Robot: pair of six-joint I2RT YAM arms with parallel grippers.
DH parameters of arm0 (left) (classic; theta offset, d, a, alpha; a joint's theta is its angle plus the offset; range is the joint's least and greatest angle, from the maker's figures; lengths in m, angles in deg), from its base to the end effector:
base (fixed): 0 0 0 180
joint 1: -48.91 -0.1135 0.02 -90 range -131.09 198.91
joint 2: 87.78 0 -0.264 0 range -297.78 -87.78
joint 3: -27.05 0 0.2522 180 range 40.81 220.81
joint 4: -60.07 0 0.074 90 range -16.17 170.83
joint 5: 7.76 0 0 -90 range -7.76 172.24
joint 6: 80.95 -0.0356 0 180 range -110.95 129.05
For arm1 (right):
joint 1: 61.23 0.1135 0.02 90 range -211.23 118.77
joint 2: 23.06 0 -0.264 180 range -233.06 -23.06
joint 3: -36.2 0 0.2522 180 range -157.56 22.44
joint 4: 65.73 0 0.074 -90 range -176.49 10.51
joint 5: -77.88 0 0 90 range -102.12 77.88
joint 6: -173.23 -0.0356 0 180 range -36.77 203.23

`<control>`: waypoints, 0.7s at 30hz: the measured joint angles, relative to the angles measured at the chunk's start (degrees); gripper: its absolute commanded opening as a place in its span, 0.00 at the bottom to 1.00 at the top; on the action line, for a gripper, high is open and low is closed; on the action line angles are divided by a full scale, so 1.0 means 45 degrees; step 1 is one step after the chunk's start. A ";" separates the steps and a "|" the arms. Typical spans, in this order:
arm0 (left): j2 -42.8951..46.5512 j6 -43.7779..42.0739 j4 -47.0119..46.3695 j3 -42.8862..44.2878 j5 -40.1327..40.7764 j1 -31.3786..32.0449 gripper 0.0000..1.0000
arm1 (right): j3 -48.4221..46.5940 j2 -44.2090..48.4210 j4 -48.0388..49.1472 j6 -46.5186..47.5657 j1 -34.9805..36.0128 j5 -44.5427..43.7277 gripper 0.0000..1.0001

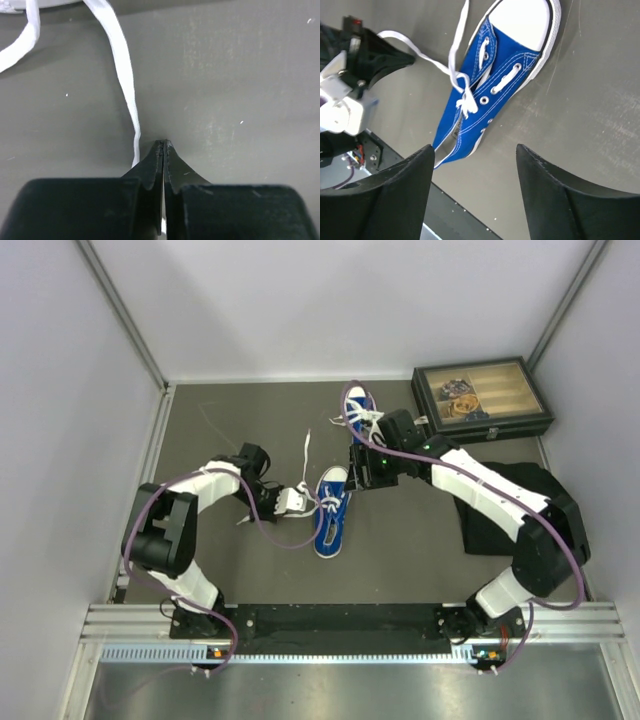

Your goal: Tie the shoes

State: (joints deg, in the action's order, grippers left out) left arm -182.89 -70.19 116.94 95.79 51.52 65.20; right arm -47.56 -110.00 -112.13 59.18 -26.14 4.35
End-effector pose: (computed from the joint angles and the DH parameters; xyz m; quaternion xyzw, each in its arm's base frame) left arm 0.2654 -0.0965 0.1606 0.7232 0.6355 -0.1958 0.1865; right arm 0.2624 0.1967 0.2808 -0.1386 0.9197 0.2856 0.2310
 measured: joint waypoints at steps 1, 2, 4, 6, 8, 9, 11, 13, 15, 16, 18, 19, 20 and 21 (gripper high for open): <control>0.0063 0.0121 -0.0053 -0.0068 -0.0063 0.0049 0.01 | -0.0078 -0.0219 0.0000 0.0044 0.0000 -0.0034 0.64; 0.0170 0.0311 -0.0146 -0.0160 -0.0102 0.0092 0.05 | -0.0131 -0.0364 0.0000 0.0087 0.0000 -0.0044 0.64; 0.0393 0.0554 -0.0253 -0.0301 -0.0155 0.0155 0.10 | -0.0219 -0.0593 -0.0015 0.0121 0.0000 -0.0053 0.64; 0.0665 0.0733 -0.0272 -0.0355 -0.0165 0.0175 0.16 | -0.0243 -0.0670 0.0019 0.0121 0.0000 -0.0029 0.64; 0.0947 0.0869 -0.0330 -0.0355 -0.0160 0.0175 0.24 | -0.0243 -0.0670 0.0024 0.0121 0.0000 0.0005 0.65; 0.1059 0.0923 -0.0379 -0.0355 -0.0160 0.0175 0.26 | -0.0243 -0.0670 0.0024 0.0121 0.0000 0.0034 0.65; 0.1166 0.1001 -0.0491 -0.0345 -0.0155 0.0175 0.29 | -0.0243 -0.0670 0.0024 0.0121 0.0000 0.0068 0.66; 0.1137 0.1049 -0.0636 -0.0287 -0.0053 0.0175 0.33 | -0.0243 -0.0670 0.0029 0.0121 0.0000 0.0087 0.66; 0.0962 0.1054 -0.0690 -0.0117 0.0058 0.0175 0.34 | -0.0243 -0.0670 0.0024 0.0121 0.0000 0.0097 0.67; 0.0763 0.1049 -0.0763 0.0024 0.0112 0.0175 0.35 | -0.0243 -0.0670 0.0029 0.0121 0.0000 0.0097 0.67; 0.0330 0.0971 -0.0967 0.0248 0.0248 0.0175 0.33 | -0.0243 -0.0670 0.0024 0.0126 0.0000 0.0107 0.67; 0.0136 0.0913 -0.1059 0.0287 0.0350 0.0175 0.31 | -0.0243 -0.0670 0.0024 0.0131 0.0000 0.0107 0.67; -0.0039 0.0806 -0.1127 0.0291 0.0476 0.0175 0.29 | -0.0243 -0.0670 0.0024 0.0151 0.0000 0.0112 0.67; -0.0185 0.0690 -0.1132 0.0291 0.0588 0.0175 0.26 | -0.0243 -0.0670 0.0024 0.0165 0.0000 0.0112 0.67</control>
State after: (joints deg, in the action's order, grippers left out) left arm -183.72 -67.08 111.85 97.10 54.17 65.99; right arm -48.65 -113.02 -112.02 59.92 -26.14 4.86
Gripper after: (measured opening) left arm 0.320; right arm 0.669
